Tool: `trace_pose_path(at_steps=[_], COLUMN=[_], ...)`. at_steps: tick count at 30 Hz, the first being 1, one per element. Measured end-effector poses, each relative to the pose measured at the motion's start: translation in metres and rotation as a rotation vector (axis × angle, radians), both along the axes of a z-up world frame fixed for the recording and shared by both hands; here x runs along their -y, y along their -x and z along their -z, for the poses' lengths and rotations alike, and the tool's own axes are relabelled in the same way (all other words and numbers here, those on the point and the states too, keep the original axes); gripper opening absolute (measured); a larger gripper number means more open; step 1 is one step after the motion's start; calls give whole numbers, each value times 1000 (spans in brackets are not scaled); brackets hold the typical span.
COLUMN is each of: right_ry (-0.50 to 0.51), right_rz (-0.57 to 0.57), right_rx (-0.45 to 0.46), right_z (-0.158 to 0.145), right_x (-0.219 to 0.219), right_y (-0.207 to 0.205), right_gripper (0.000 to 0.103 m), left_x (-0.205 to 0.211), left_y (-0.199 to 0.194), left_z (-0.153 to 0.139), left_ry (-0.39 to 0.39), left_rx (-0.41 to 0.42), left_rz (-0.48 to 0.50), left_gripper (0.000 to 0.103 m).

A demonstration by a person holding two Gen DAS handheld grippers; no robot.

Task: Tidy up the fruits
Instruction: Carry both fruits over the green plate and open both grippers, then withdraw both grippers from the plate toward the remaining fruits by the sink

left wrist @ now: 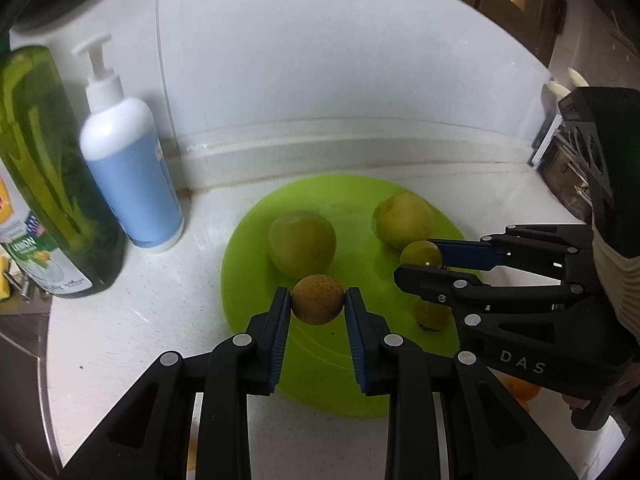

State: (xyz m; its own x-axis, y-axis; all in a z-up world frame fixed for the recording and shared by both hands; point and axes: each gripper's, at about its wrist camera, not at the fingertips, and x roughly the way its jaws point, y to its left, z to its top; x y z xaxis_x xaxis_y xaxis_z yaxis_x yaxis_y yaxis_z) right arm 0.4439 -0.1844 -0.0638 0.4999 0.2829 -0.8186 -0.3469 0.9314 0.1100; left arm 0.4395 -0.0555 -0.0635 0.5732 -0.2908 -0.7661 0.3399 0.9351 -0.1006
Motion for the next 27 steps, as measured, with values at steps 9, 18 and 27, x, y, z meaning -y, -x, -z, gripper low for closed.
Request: trace_pose_path(at_steps=[9, 18, 27], right_ry=[14, 21, 23], right_rz=[-12, -7, 5], right_rx=[-20, -25, 15], right_z=[8, 10, -1], right_x=[-4, -5, -3], right_y=[-7, -9, 4], right_gripper=[30, 31, 40], left_x=[1, 0, -6], left_y=[-8, -10, 2], left_z=[13, 14, -2], left_ry=[-14, -12, -9], left_rx=[-25, -29, 2], left_rz=[1, -6, -12], left_gripper=[28, 28, 33])
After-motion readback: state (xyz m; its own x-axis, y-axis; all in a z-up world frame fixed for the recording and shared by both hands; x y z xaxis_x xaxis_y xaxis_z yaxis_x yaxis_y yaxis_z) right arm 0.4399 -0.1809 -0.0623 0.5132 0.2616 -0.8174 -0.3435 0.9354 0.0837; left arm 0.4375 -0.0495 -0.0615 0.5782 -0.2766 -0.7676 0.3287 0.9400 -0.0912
